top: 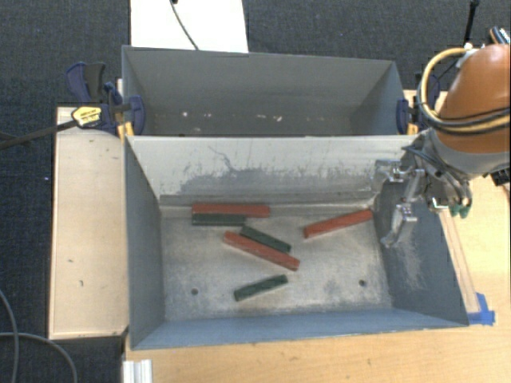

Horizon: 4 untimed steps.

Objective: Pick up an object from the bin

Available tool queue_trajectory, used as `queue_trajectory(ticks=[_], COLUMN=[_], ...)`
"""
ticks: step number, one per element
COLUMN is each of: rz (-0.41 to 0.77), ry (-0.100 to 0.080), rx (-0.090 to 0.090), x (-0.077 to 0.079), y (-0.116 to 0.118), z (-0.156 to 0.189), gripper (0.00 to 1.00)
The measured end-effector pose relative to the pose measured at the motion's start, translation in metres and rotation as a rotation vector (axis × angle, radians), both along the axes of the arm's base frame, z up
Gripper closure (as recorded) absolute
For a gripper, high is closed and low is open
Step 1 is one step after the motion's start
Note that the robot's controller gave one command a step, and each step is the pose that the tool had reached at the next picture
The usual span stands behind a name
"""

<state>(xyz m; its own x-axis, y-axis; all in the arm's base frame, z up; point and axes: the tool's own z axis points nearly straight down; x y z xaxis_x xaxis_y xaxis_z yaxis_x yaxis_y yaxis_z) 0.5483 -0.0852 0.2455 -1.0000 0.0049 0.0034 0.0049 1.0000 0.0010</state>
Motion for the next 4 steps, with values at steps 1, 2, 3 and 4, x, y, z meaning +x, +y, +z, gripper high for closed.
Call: queue_trajectory(ticks=[1,2,3,4], rz=[0.068,0.295,0.299,0.375], ry=[-0.001,-0.012,-0.012,-0.005], rx=[0.000,-0.002,-0.002,0.000], x=[0.041,0.044,0.045,0.042], y=[-0.004,0.007,-0.012,-0.012], z=[-0.179,-0.144,-0.145,-0.176], gripper=[0.00,0.00,0.00,0.00])
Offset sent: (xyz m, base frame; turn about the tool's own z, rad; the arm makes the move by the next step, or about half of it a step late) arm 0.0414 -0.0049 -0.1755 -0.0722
